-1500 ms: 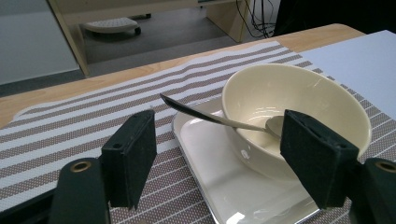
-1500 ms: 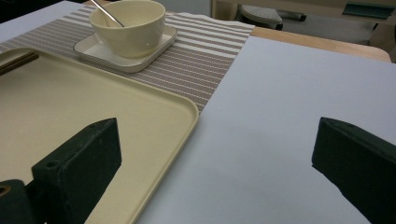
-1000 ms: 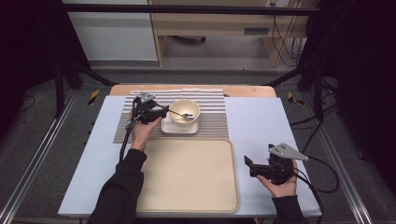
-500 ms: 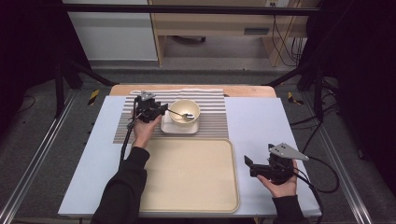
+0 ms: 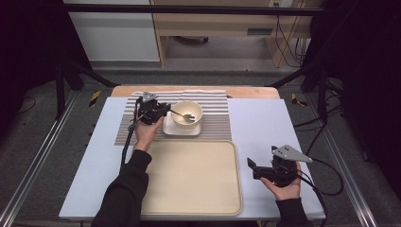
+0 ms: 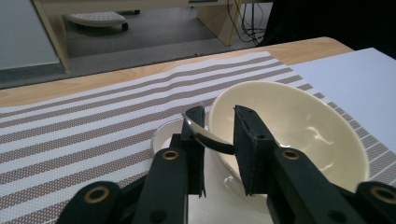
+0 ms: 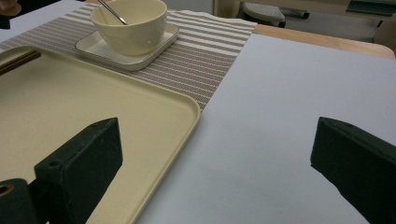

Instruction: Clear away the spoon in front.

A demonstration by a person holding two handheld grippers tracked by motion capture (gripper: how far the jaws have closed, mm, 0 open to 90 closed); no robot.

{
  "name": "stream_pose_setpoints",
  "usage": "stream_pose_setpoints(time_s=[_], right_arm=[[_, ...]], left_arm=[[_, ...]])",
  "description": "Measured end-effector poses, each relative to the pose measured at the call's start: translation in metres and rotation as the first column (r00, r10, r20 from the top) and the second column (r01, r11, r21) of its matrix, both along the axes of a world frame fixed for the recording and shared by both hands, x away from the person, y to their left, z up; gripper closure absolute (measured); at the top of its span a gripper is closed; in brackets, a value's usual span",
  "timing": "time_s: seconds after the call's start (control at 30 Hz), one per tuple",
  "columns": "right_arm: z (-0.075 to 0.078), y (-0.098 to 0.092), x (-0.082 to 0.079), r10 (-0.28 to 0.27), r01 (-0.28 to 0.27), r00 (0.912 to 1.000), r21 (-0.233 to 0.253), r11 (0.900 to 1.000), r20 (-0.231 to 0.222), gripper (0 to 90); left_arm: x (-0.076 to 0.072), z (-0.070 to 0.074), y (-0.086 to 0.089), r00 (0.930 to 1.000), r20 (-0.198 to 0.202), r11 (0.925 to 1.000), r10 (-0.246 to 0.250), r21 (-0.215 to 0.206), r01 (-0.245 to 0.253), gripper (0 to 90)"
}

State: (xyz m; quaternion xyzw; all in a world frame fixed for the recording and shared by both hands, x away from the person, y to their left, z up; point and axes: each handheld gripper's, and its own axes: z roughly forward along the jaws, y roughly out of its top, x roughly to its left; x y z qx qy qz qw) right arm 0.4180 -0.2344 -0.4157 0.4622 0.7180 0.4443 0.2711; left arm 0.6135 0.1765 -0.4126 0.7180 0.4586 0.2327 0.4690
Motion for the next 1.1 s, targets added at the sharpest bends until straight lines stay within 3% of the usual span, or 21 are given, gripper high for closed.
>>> stream_pose_setpoints(time_s=[0.4, 0.73, 1.1], right_arm=[[0.0, 0.0, 0.0, 0.003, -0.003, 1.0, 0.003, 1.0, -0.001, 2.7], [0.001, 0.0, -0.001, 0.005, -0.005, 1.0, 0.01, 1.0, -0.001, 2.8], [0.001, 0.0, -0.001, 0.007, -0.007, 1.0, 0.015, 1.0, 0.001, 3.0]], left_arm=[[-0.016, 0.011, -0.009, 0.9963, 0.045, 0.9972, -0.073, -0.012, 0.074, 85.3], [-0.024, 0.018, -0.012, 0.9935, 0.07, 0.9959, -0.09, -0.003, 0.09, 88.1], [-0.042, 0.043, -0.003, 0.9864, 0.131, 0.9943, -0.099, -0.026, 0.104, 88.3]])
